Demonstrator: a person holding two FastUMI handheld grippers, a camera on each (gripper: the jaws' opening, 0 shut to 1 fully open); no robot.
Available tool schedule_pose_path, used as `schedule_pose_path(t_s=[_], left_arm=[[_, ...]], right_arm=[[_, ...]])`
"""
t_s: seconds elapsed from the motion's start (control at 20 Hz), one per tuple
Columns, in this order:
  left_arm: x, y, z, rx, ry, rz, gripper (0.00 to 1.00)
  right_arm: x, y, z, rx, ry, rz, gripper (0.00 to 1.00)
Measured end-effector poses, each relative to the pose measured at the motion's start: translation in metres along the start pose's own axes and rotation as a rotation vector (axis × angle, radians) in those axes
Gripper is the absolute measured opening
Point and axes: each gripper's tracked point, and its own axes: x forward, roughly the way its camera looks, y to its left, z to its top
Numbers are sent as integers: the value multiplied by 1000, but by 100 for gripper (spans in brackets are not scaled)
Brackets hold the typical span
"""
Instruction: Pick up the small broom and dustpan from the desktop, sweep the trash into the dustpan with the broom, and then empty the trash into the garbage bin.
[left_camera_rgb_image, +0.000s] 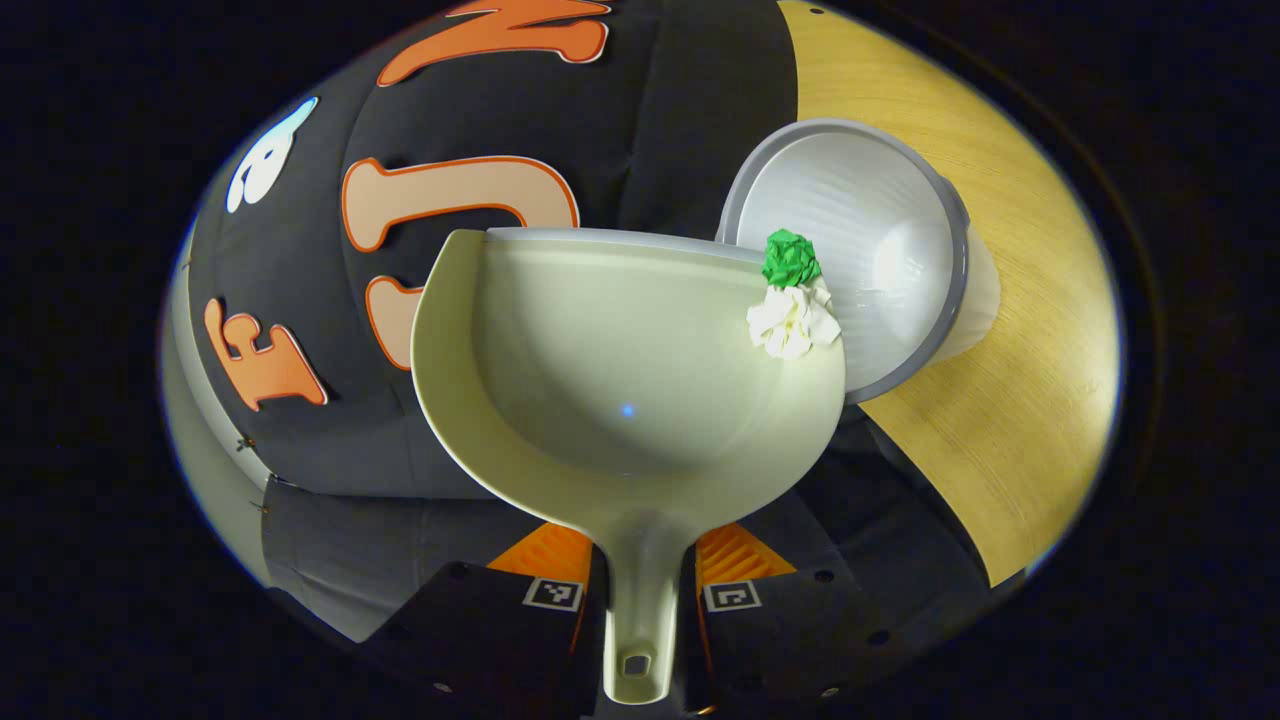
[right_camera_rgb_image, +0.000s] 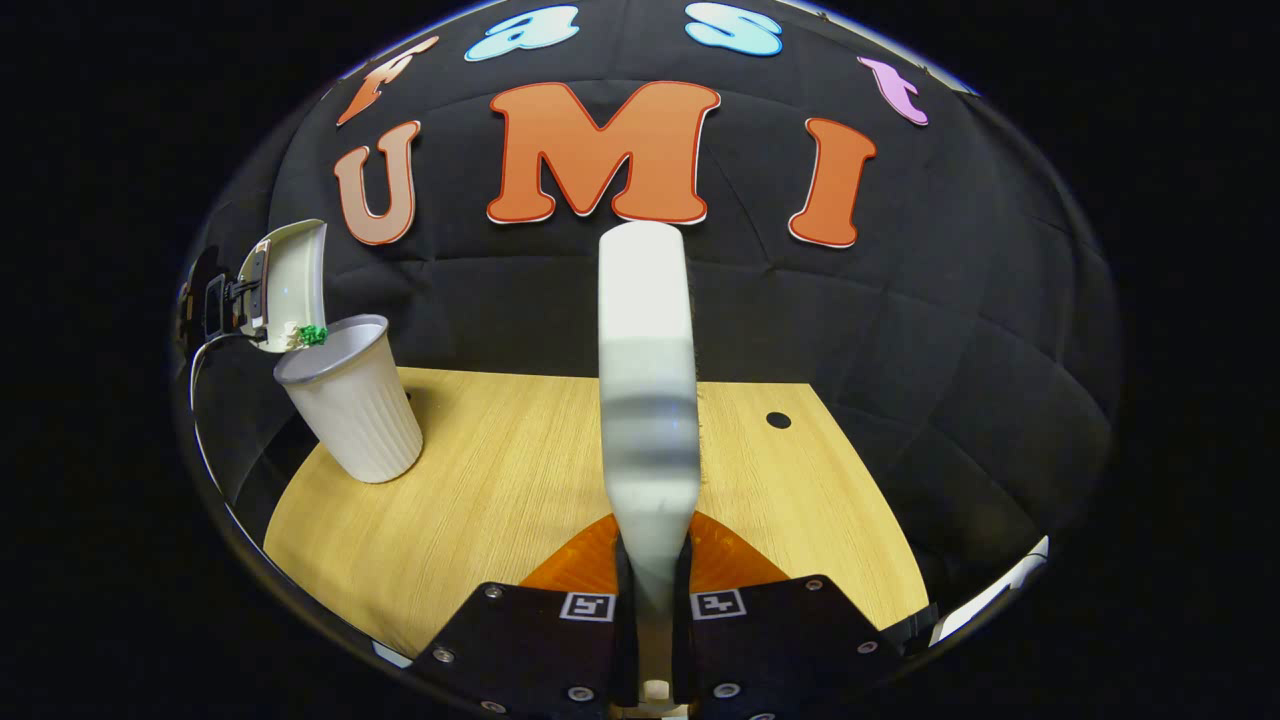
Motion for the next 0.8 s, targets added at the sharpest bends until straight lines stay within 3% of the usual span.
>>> schedule_pose_path(t_s=[0.1, 0.3, 0.5, 0.65, 0.8], left_arm=[[-6, 6, -7, 79, -13, 58, 29], [-14, -8, -1, -42, -26, -20, 29], [-28, -53, -5, -403, -22, -181, 29], [-41, -78, 5, -646, -48, -235, 29], [-49, -87, 38, -816, -86, -285, 29]], right_arm=[[1, -1, -1, 3, 5, -3, 13], [2, -3, -1, 4, 5, -5, 13], [3, -8, -5, 10, 17, -12, 13], [6, -8, -9, 9, 27, -11, 13], [6, -6, -8, 2, 26, -3, 13]])
